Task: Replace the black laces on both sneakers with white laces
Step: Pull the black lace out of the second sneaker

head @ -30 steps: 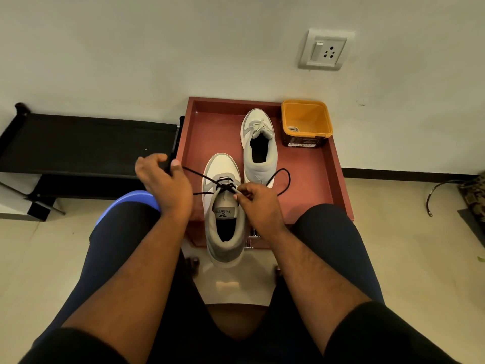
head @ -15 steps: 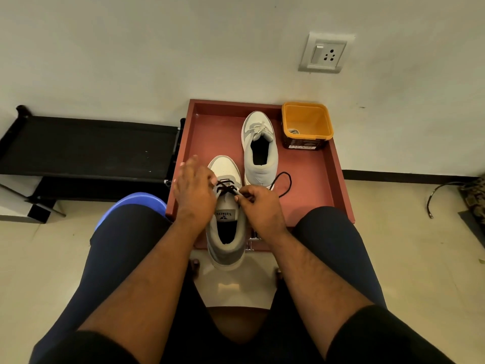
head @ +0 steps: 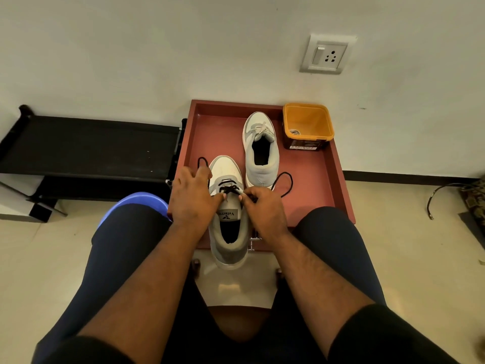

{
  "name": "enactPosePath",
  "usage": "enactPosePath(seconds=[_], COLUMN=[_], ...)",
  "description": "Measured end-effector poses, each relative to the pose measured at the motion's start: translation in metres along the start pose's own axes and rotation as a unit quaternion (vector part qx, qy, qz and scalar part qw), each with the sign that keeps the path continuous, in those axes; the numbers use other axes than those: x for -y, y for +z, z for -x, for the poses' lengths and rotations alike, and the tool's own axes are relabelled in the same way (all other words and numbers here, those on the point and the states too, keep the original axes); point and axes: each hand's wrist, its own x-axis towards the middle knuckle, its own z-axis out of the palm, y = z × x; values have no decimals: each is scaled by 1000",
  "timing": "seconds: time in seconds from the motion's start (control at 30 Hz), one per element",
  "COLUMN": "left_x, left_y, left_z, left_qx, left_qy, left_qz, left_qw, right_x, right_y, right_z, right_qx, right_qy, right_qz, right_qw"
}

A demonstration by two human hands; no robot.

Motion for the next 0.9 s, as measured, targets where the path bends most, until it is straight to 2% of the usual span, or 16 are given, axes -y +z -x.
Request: enactPosePath(seconds=[0.1, 0.13, 0.23, 0.33, 0.4, 0.47, 0.6, 0.73, 0.83, 0.9], left_x=[3, 3, 7, 17, 18, 17, 14, 7, 8, 10], left_y=[-2, -3, -10, -15, -15, -11, -5, -4, -2, -2], left_z=[-8, -9, -9, -12, -10, -6, -3, 0, 0, -1], left_qx=[118, 135, 133, 133, 138, 136, 133, 135, 134, 134], left_qy=[-12, -14, -40, -97, -97, -82, -48, -30, -28, -27], left_qz=[44, 40, 41, 105, 122, 139, 169, 168, 183, 183], left_qw=[992, 990, 989, 981, 978, 977, 975, 976, 974, 974], right_x=[1, 0, -5, -10, -9, -7, -3, 8, 7, 4], right_y=[0, -1, -4, -11, -12, -11, -1, 11, 14, 12], right_z=[0, 0, -2, -7, -7, -6, -6, -13, -18, -19], right_qx=[3, 6, -1, -14, -2, 10, 25, 3, -13, -9], right_qy=[-12, -12, 21, 87, 90, 50, -89, -200, -227, -216], right_qz=[16, 22, 18, -30, -41, -38, 48, 181, 211, 186], right_qw=[1000, 1000, 1000, 996, 995, 998, 995, 963, 951, 958])
